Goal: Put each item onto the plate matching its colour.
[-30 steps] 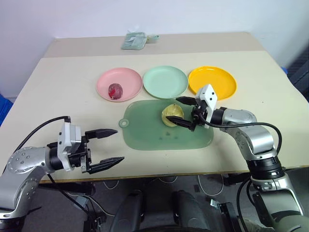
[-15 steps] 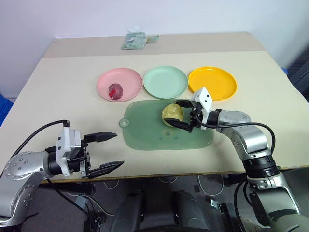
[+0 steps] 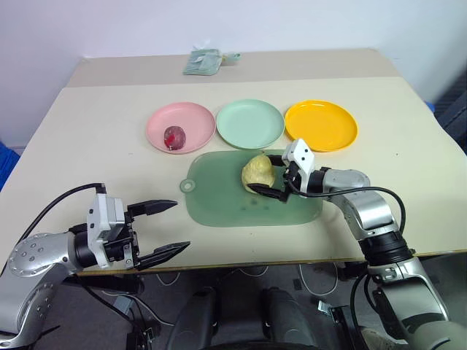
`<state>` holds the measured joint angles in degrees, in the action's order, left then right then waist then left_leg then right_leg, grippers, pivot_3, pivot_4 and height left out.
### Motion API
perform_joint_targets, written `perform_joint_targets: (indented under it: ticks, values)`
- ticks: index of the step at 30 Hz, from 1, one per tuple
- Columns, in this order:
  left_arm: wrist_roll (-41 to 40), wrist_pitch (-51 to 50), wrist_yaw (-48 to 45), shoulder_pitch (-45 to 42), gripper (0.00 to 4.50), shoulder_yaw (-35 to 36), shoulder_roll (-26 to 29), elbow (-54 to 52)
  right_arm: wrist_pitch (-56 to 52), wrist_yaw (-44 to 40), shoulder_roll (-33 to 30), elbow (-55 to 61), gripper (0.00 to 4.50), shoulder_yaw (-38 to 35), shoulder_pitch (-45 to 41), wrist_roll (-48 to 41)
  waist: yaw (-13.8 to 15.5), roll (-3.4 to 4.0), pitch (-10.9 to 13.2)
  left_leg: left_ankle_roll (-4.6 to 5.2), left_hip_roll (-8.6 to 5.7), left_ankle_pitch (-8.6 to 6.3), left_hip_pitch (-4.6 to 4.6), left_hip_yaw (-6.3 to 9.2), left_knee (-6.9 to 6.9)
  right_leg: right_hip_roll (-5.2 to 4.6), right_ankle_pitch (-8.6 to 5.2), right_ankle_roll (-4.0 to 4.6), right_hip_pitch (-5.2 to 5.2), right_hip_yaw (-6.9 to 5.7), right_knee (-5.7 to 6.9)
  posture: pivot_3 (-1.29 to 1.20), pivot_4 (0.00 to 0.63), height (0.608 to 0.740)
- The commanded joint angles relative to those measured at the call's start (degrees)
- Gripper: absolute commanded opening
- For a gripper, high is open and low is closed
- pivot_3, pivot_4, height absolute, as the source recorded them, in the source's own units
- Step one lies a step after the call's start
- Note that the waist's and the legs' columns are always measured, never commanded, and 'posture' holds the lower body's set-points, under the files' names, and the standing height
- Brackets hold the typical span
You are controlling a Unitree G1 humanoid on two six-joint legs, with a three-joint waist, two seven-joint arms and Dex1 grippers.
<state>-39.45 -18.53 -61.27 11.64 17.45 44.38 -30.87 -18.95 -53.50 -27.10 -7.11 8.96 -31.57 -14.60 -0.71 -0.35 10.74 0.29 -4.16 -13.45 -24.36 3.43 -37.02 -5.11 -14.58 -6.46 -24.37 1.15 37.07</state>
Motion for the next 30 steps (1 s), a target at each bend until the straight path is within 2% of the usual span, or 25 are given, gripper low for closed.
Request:
perform_joint_targets:
  ticks: [1,5,13,19,23,30]
  values:
    - [-0.78,0.81,0.12,0.3,4.43,1.26,-0.07,-1.89,1.0,-0.53,0.37,0.49,4.5,-0.25,-0.18,0.09,-0.01,0.0,0.0,0.0,0.0,0.0,0.0,0.0,0.0,0.0,0.0,0.0,0.0,0.0,0.0,0.0,0.15,0.74]
    - [-0.69,0.86,0.24,0.35,4.5,1.28,-0.09,-1.83,1.68,-0.65,0.7,0.27,3.45,-0.17,-0.21,0.46,-0.01,0.0,0.0,0.0,0.0,0.0,0.0,0.0,0.0,0.0,0.0,0.0,0.0,0.0,0.0,0.0,0.15,0.74]
    - [-0.4,1.01,1.07,0.17,4.5,0.61,-0.81,-1.75,3.85,0.2,1.56,0.29,3.42,-1.74,-0.78,0.44,0.0,0.0,0.0,0.0,0.0,0.0,0.0,0.0,0.0,0.01,0.0,0.0,0.0,0.0,0.0,0.0,0.15,0.74]
    - [-0.37,0.89,2.28,-0.3,4.5,0.0,-1.78,-2.07,-0.49,2.82,3.38,0.21,3.42,-10.29,-8.77,-8.02,-0.06,0.02,0.02,0.0,0.0,0.0,-0.01,0.0,0.0,0.01,0.0,0.0,-0.02,0.01,0.01,0.0,0.15,0.74]
    - [-0.25,0.74,3.57,-1.04,4.5,-1.03,-2.77,-2.43,6.64,8.44,3.21,-14.08,3.42,-14.67,-19.58,-5.28,-0.07,0.03,0.02,-0.01,0.0,0.01,-0.01,-0.02,0.01,0.02,0.01,0.0,-0.04,0.0,0.01,0.0,0.15,0.74]
    - [0.9,0.8,6.7,-3.18,4.5,-2.79,-4.37,-2.83,26.74,17.64,0.5,-52.98,3.42,-15.02,-35.59,5.08,-0.11,0.01,0.02,-0.01,-0.03,0.01,0.0,-0.07,0.02,0.07,0.01,0.02,0.01,-0.07,-0.05,0.0,0.15,0.74]
